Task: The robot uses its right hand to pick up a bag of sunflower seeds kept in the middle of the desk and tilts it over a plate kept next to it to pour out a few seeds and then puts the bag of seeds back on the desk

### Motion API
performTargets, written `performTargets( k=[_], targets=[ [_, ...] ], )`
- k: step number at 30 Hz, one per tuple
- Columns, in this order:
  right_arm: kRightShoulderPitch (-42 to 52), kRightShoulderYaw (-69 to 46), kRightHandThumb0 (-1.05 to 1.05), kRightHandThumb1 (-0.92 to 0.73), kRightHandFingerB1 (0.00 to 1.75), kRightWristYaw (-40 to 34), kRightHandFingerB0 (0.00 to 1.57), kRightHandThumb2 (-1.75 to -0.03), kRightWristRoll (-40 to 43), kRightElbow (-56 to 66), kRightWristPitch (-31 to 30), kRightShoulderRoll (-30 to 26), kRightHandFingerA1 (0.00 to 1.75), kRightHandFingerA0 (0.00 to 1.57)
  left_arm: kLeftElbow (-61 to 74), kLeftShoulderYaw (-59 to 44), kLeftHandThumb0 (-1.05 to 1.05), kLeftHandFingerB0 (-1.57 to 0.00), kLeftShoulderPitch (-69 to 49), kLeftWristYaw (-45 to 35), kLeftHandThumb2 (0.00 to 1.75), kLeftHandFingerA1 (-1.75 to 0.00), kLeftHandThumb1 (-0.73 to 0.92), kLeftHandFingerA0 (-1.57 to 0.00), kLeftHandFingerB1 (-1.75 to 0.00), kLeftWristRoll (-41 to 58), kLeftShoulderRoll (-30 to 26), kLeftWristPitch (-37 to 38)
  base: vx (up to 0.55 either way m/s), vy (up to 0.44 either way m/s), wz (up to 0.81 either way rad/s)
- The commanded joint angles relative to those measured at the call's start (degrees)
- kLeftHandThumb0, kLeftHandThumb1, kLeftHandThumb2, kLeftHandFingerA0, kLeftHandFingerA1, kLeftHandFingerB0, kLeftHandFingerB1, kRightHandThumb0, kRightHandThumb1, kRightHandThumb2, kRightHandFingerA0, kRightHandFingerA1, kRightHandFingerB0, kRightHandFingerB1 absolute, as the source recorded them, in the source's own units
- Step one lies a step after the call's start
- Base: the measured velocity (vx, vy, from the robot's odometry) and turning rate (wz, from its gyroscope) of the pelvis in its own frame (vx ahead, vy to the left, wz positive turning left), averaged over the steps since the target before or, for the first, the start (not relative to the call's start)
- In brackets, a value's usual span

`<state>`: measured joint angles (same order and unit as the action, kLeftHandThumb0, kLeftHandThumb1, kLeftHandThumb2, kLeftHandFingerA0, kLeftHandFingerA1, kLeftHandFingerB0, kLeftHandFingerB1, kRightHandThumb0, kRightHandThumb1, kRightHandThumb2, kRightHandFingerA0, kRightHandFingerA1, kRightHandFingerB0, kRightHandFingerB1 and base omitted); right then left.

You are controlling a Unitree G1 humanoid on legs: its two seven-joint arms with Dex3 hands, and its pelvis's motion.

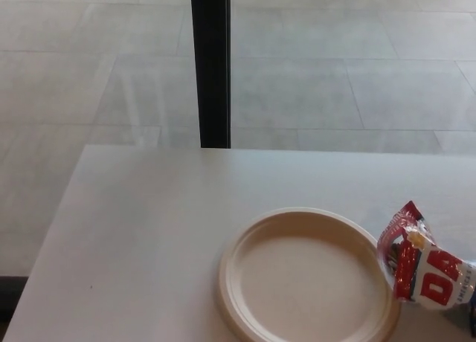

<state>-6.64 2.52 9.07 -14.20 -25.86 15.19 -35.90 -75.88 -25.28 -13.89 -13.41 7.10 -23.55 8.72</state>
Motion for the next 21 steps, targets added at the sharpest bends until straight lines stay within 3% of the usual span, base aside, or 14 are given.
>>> performTargets(
  k=[1,11,12,13,16,18,20,21],
  targets=[
    [-1.3,-0.3,-0.87,-0.53,0.21,-2.0,0.07,-0.95,-2.0,1.1,-0.7,0.5,0.14,0.05,-0.1,1.4,-0.73,-0.41,-0.4,1.2,0.61,-0.53,0.7,-0.44,-0.34,-1.1,-0.7,1.4,0.0,0.0,0.0],
    [-0.8,2.0,-0.82,-0.49,0.25,-4.0,0.01,-0.92,-5.1,-0.8,-0.1,2.3,0.22,0.03,0.2,1.8,-0.74,-0.4,-0.4,1.3,0.62,-0.56,0.7,-0.45,-0.35,-0.1,-0.5,1.4,0.0,0.0,0.0],
    [-0.6,2.0,-0.83,-0.49,0.26,-3.9,0.03,-0.91,-5.0,-0.9,0.2,2.4,0.21,0.03,0.2,2.2,-0.74,-0.33,-0.4,1.7,0.95,-0.62,0.56,-0.42,-0.49,-0.5,-0.4,1.5,0.0,0.0,0.0],
    [-0.7,2.3,-0.81,-0.48,0.27,-4.0,0.0,-0.91,-5.2,-1.4,0.4,2.6,0.23,0.03,0.1,2.1,-0.72,-0.38,-0.3,1.5,0.62,-0.52,0.71,-0.44,-0.34,-0.3,-0.5,1.1,0.0,0.0,0.0],
    [-1.0,2.6,-0.8,-0.47,0.28,-4.1,0.0,-0.9,-5.5,-1.8,0.7,2.7,0.24,0.02,0.0,2.1,-0.73,-0.39,-0.1,1.8,0.62,-0.53,0.71,-0.45,-0.34,-0.2,-0.2,1.1,0.0,0.0,0.0],
    [-1.9,3.6,-0.83,-0.49,0.22,-2.0,0.08,-0.87,-5.0,-3.6,1.0,2.7,0.18,0.04,0.1,1.6,-0.73,-0.4,-0.1,1.5,0.61,-0.54,0.7,-0.45,-0.35,0.5,-0.1,1.1,0.0,0.0,0.0],
    [-2.4,4.1,-0.78,-0.46,0.24,-0.8,0.03,-0.86,-4.8,-4.8,1.0,2.5,0.23,0.02,0.1,1.4,-0.73,-0.39,-0.2,1.5,0.61,-0.53,0.7,-0.46,-0.35,0.6,0.0,1.2,0.0,0.0,0.0],
    [-3.1,4.4,-0.7,-0.42,0.29,-0.1,0.0,-0.84,-4.5,-5.6,0.9,2.4,0.32,0.01,0.0,1.7,-0.76,-0.33,-0.1,1.8,0.95,-0.6,0.56,-0.41,-0.49,0.2,0.0,1.6,0.0,0.0,0.0]
  ],
)
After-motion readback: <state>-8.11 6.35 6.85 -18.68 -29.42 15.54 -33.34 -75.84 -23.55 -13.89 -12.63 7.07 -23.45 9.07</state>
